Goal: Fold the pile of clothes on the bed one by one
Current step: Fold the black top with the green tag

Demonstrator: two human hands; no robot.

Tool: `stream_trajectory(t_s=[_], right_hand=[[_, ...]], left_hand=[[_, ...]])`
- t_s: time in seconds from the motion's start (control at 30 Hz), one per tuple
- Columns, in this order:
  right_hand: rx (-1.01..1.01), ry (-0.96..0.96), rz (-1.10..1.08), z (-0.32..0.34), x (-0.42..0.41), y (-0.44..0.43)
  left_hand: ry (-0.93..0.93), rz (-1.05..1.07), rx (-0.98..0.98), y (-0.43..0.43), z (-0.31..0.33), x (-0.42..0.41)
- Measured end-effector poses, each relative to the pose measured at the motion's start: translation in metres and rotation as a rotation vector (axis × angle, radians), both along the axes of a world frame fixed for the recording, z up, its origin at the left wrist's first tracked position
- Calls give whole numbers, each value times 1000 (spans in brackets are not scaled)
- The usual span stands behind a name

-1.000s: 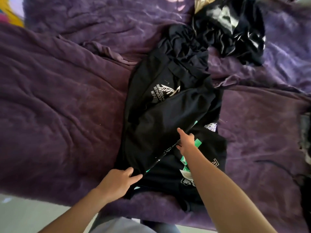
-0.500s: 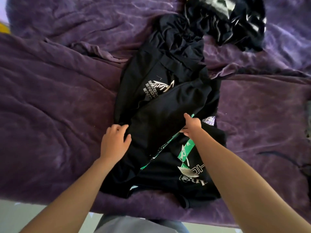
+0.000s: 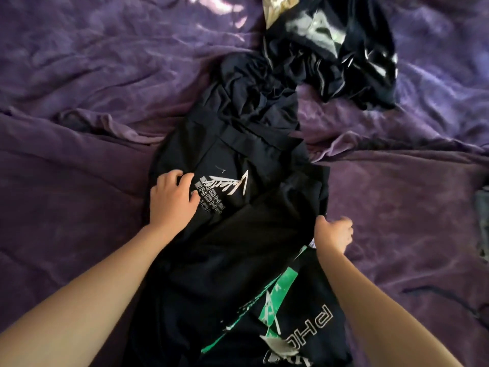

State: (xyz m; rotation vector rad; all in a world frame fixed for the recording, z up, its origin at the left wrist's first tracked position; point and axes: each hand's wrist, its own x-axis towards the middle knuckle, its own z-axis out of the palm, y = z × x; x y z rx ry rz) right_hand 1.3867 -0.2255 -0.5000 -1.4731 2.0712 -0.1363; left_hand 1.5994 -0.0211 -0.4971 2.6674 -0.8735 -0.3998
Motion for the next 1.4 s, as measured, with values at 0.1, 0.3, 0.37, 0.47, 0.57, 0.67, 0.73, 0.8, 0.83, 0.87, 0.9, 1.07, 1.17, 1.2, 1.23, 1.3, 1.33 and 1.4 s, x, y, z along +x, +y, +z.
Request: stream_trajectory(t_s=[0.1,0.3,0.37,0.47,0.57,0.67,0.73,0.8,0.83,0.87,0.9,1.07,1.17,1.2,1.23,1.3,1.33,1.4], right_hand=[[-98,63,294,-1,9,-53],[-28,226,1066,-3,49,-136],[70,449,1317,-8,58,-147],[161,601,1458,-15,61,-158],[212,414,1399,-9,60,-169],[151,279,1460,2,62,-171],[232,230,1535,9,68,-169],[388,91,1497,15,79,-167],[415,11,1435,18,85,-166],[391,-74,1355,20,91,-164],[311,-135,1276,19,99,-164],[118,-48,1354,-7,136,-141],[267,162,1387,-26,147,-127],[306,217,1388,-28,146,-127],[349,257,1397,-29,145,-129],[437,370,1488,-22,139,-136],[444,430,1533,-17,134,-142],[312,439,1502,-1,117,-164]], left_hand=[[-62,-129,9,-58,-8,30],[-6,-459,367,-138,-33,85],[0,-571,534,-148,-38,98],[-99,-607,499,-155,-35,111],[-166,-679,356,-149,-21,124],[-155,-638,195,-137,2,148],[-156,-605,115,-131,20,166],[-174,-575,61,-126,37,181],[-185,-559,41,-122,45,188],[-189,-541,30,-117,51,195],[-184,-516,32,-110,55,202],[-140,-378,97,-70,53,226],[-122,-311,119,-59,39,233],[-125,-297,127,-57,34,234],[-127,-274,134,-57,29,235],[-111,-191,157,-58,23,235],[-89,-139,164,-59,20,234],[-11,-73,119,-60,16,236]])
